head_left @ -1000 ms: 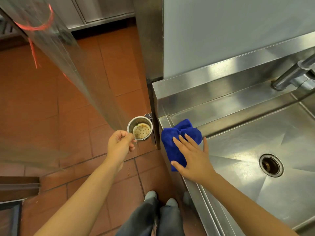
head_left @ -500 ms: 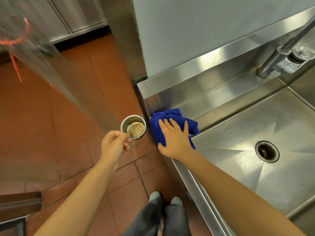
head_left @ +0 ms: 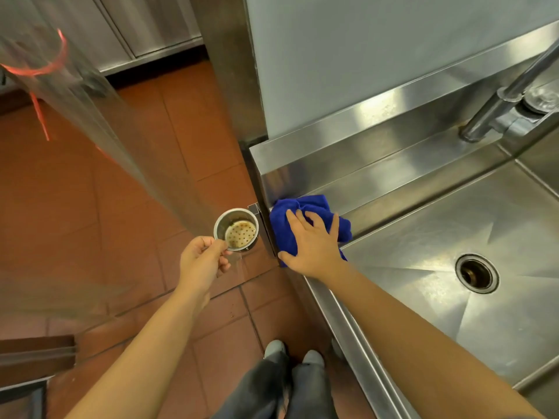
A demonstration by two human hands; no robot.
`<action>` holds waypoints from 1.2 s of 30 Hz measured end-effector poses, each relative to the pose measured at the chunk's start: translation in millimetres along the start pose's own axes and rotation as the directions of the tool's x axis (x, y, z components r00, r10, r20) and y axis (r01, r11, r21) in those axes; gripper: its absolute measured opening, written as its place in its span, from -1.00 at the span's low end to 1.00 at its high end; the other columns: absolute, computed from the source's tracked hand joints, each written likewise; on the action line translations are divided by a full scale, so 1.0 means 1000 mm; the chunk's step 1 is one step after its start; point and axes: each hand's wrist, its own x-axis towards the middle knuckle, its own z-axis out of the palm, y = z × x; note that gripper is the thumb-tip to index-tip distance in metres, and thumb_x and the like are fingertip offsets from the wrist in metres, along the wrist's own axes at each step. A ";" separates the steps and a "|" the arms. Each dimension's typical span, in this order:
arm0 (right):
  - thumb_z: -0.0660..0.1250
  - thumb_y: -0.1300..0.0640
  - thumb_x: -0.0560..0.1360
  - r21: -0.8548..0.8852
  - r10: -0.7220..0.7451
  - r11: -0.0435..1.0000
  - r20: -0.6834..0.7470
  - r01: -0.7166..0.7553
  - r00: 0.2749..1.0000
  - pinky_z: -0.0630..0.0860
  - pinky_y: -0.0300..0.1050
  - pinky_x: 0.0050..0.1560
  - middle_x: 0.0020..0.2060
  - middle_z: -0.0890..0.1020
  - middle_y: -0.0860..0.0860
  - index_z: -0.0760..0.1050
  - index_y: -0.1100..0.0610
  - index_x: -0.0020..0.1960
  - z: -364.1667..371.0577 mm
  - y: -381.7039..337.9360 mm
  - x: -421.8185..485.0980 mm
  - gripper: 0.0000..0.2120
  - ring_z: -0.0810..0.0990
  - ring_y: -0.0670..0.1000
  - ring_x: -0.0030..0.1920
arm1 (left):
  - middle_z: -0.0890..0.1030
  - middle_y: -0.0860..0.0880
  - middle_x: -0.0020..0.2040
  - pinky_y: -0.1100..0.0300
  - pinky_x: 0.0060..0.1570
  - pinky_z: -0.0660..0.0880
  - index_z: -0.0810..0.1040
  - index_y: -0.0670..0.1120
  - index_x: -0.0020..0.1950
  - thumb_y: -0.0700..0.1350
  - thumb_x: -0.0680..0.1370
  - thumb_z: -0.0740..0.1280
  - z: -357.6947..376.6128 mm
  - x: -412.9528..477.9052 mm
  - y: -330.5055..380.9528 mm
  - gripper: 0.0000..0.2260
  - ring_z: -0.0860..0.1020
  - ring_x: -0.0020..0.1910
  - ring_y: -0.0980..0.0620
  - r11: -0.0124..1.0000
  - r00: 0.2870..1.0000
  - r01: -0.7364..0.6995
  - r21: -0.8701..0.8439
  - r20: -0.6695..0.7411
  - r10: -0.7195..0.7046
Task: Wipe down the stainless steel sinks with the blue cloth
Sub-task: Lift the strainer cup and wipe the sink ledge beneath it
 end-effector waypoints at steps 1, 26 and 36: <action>0.28 -0.23 0.45 0.006 0.008 1.000 0.009 -0.008 1.000 -0.23 0.36 0.41 0.52 0.17 -0.01 -0.02 0.04 0.55 -0.003 -0.002 0.005 -0.17 0.06 0.08 0.51 | 0.51 -0.05 -0.39 0.16 -0.31 0.46 0.46 -0.13 -0.22 -0.31 0.53 0.29 0.001 -0.001 0.000 -0.85 0.40 -0.49 0.14 1.000 1.000 -0.002 0.003 0.002 0.002; 0.09 -0.09 0.62 0.122 0.122 0.985 -0.018 -0.119 0.992 -0.15 0.23 0.48 0.57 -0.05 -0.04 -0.13 -0.04 0.57 0.022 -0.005 -0.050 -0.38 -0.26 0.08 0.54 | 0.52 -0.06 -0.40 0.10 -0.30 0.46 0.46 -0.17 -0.20 -0.32 0.54 0.29 0.014 -0.014 -0.005 -0.87 0.42 -0.52 0.14 0.999 0.997 -0.031 0.040 0.069 0.028; 0.19 0.19 0.59 0.583 0.493 0.763 -0.243 -0.280 0.835 0.45 -0.11 -0.04 0.01 0.58 0.03 0.46 0.01 0.28 -0.004 -0.005 -0.012 -0.71 0.55 0.03 -0.01 | 0.53 -0.08 -0.40 0.16 -0.36 0.45 0.43 -0.16 -0.24 -0.32 0.54 0.28 0.001 -0.005 0.017 -0.83 0.41 -0.50 0.09 0.993 0.988 -0.097 0.065 0.126 0.089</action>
